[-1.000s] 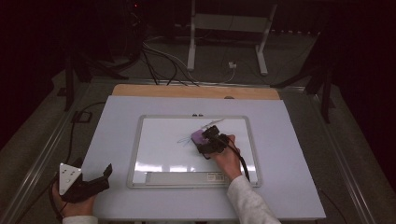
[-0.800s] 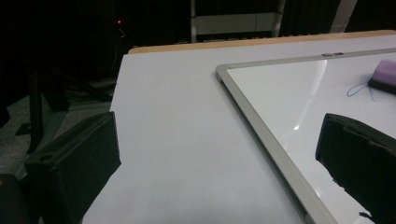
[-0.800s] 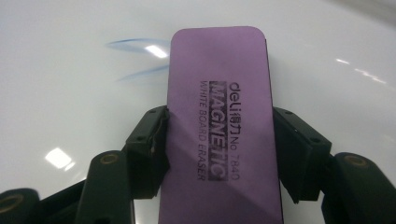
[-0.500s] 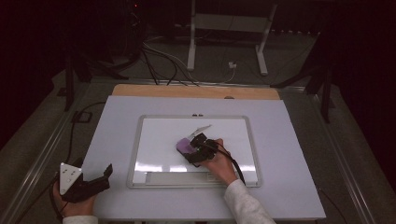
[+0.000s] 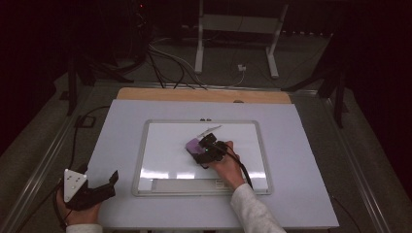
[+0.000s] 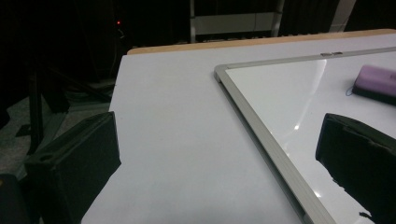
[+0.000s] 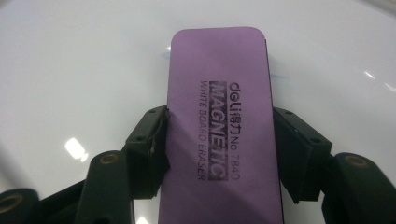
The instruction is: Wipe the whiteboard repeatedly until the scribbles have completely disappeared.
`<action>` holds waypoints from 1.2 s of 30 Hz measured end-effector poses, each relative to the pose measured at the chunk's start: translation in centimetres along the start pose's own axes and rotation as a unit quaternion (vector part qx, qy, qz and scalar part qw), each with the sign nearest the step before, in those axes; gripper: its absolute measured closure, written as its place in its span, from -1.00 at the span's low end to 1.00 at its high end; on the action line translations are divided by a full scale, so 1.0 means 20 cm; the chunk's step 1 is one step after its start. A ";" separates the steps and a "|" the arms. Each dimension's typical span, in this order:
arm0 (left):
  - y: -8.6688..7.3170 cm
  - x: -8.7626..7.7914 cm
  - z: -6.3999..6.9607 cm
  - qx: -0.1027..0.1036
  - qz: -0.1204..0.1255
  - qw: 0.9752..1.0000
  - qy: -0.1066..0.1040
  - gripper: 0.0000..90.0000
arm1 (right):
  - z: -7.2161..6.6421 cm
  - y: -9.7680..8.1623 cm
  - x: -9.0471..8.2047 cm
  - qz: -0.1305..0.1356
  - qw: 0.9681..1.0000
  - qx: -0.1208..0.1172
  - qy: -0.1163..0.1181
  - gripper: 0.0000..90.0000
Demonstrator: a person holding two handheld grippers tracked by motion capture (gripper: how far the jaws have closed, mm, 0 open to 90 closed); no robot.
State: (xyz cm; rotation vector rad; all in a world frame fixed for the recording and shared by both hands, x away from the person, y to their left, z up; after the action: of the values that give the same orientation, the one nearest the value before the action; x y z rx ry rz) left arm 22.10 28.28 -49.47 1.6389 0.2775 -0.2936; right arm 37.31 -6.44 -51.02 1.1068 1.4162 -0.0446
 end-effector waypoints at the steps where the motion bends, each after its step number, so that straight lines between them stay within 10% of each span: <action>1: 0.00 0.00 0.00 -0.002 0.001 1.000 0.001 -0.99 | -0.02 0.01 0.01 -0.005 1.000 -0.013 0.009 -0.08; 6: 0.00 0.00 -0.01 -0.003 0.002 1.000 0.000 -0.99 | 0.01 0.03 0.01 -0.009 1.000 -0.005 -0.002 -0.08; 13: 0.00 0.01 -0.01 -0.004 0.000 1.000 -0.002 -0.99 | 0.15 0.05 -0.01 0.019 0.991 0.106 -0.084 -0.08; 22: 0.00 0.01 -0.01 -0.004 0.000 1.000 -0.001 -0.99 | -0.05 0.09 0.07 -0.015 1.000 -0.002 0.003 -0.08; 26: 0.00 0.00 -0.01 -0.003 0.000 1.000 -0.001 -0.99 | 0.04 0.09 0.04 -0.002 0.998 0.051 -0.038 -0.08; 30: 0.00 0.01 -0.01 -0.003 0.000 1.000 -0.001 -0.99 | 0.15 0.08 0.00 0.012 0.988 0.122 -0.091 -0.08; 33: 0.00 0.01 0.00 -0.002 0.000 1.000 -0.001 -0.99 | 0.11 0.08 0.01 0.008 0.989 0.105 -0.102 -0.08; 36: 0.00 0.00 0.00 0.000 0.001 1.000 -0.001 -0.99 | 0.03 0.10 0.06 0.005 0.996 0.075 -0.057 -0.08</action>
State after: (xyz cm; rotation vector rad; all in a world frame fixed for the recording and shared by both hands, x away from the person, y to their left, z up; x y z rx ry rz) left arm 22.18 28.28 -49.48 1.6385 0.2737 -0.2934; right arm 39.32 -5.01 -50.89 1.2161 1.3221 -0.2074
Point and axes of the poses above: each handheld gripper's, and its own axes: x roughly forward along the jaws, y roughly out of its top, z roughly to its right, the point moved 2 cm from there along x, roughly forward along the jaws, and after that the axes turned 11 degrees about y, right-handed, at the moved point
